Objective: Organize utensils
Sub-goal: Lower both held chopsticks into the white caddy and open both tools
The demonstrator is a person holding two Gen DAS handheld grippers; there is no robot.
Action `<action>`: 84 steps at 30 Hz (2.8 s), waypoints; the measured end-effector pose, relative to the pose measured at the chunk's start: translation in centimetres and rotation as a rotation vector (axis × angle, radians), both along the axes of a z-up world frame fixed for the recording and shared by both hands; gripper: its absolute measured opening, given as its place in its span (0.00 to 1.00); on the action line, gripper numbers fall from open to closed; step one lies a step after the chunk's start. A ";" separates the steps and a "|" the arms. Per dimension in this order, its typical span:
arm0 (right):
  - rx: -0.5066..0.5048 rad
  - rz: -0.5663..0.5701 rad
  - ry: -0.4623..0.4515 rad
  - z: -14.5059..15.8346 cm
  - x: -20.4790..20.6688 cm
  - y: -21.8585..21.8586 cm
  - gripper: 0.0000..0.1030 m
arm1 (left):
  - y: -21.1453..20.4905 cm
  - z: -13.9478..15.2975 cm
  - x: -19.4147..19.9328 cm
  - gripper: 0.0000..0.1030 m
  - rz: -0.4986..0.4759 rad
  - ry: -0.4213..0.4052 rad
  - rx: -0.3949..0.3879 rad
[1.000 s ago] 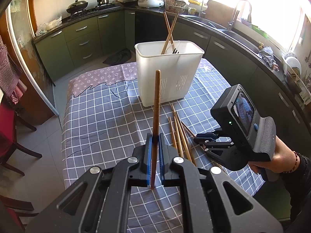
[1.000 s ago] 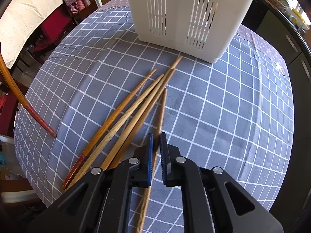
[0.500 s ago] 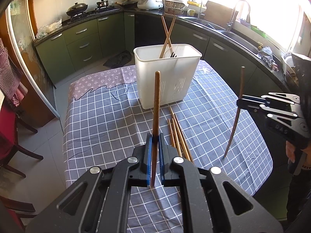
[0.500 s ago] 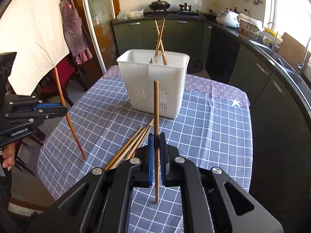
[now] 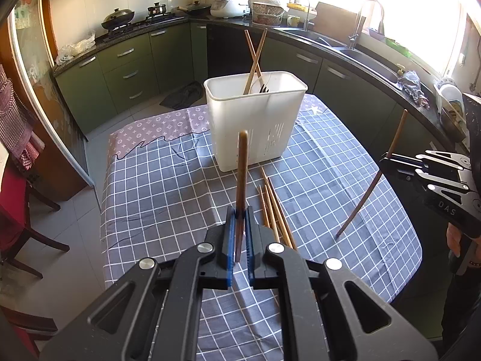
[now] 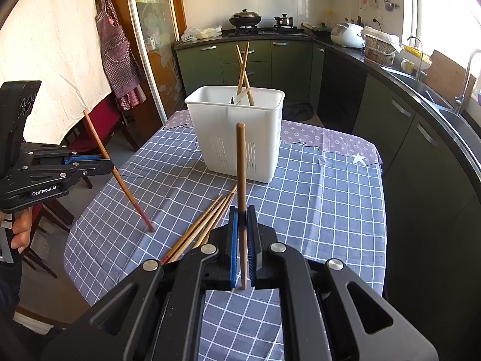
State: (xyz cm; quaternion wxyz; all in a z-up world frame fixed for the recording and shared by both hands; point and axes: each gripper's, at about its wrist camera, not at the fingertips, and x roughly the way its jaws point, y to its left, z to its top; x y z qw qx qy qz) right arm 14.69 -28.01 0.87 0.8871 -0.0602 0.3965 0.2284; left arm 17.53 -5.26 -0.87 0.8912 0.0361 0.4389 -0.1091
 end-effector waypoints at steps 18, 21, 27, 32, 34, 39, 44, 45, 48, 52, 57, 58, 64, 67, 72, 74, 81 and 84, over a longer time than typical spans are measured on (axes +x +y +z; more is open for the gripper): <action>0.017 0.001 0.003 -0.5 0.0 -0.4 0.06 | -1.0 2.2 0.4 0.06 -0.029 -0.011 -0.006; 0.024 -0.001 0.003 -0.6 0.0 -0.6 0.06 | -1.3 3.4 0.7 0.06 -0.037 -0.022 -0.011; 0.033 -0.006 0.005 -0.7 0.2 -1.0 0.06 | -2.1 7.0 2.2 0.06 -0.048 -0.066 -0.006; 0.042 -0.009 0.006 -0.9 0.4 -1.4 0.06 | -2.5 10.9 4.0 0.06 -0.038 -0.118 0.000; 0.044 -0.012 0.006 -0.9 0.5 -1.6 0.06 | -2.5 12.5 4.9 0.06 -0.028 -0.138 -0.005; 0.053 -0.012 0.005 -1.1 0.7 -1.8 0.07 | -2.5 15.9 7.1 0.06 0.006 -0.192 -0.007; 0.052 -0.001 0.003 -1.1 0.6 -1.6 0.07 | -2.7 17.2 9.6 0.06 0.032 -0.224 -0.015; 0.052 0.000 0.003 -1.1 0.6 -1.6 0.07 | -2.8 17.1 10.1 0.06 0.038 -0.228 -0.011; 0.056 -0.001 0.002 -1.1 0.6 -1.8 0.06 | -3.2 16.4 11.8 0.06 0.055 -0.231 0.006; 0.065 -0.005 0.001 -1.2 0.5 -2.1 0.07 | -3.6 13.8 14.0 0.06 0.070 -0.184 0.025; 0.073 -0.008 0.006 -1.0 0.5 -2.4 0.06 | -3.9 9.8 15.7 0.07 0.060 -0.092 0.047; 0.076 -0.010 0.004 -0.9 0.6 -2.4 0.06 | -3.9 9.1 15.8 0.06 0.059 -0.078 0.049; 0.111 -0.006 -0.018 1.1 0.9 -2.4 0.06 | -2.5 7.1 14.2 0.18 0.074 -0.057 0.021; 0.131 0.004 -0.040 3.1 1.6 -2.2 0.06 | -1.3 6.8 12.3 0.19 0.084 -0.070 -0.009; 0.196 0.015 -0.111 8.6 3.3 -1.6 0.06 | 0.2 5.9 8.9 0.19 0.084 -0.065 -0.046; 0.233 0.009 -0.140 11.0 4.5 -1.4 0.06 | 0.8 5.4 7.6 0.19 0.080 -0.057 -0.053; 0.238 -0.086 -0.244 16.1 9.9 0.1 0.06 | 2.9 3.4 3.6 0.24 0.092 -0.053 -0.057; 0.226 -0.114 -0.223 15.3 12.8 1.0 0.07 | 3.2 2.0 2.7 0.24 0.092 -0.014 -0.049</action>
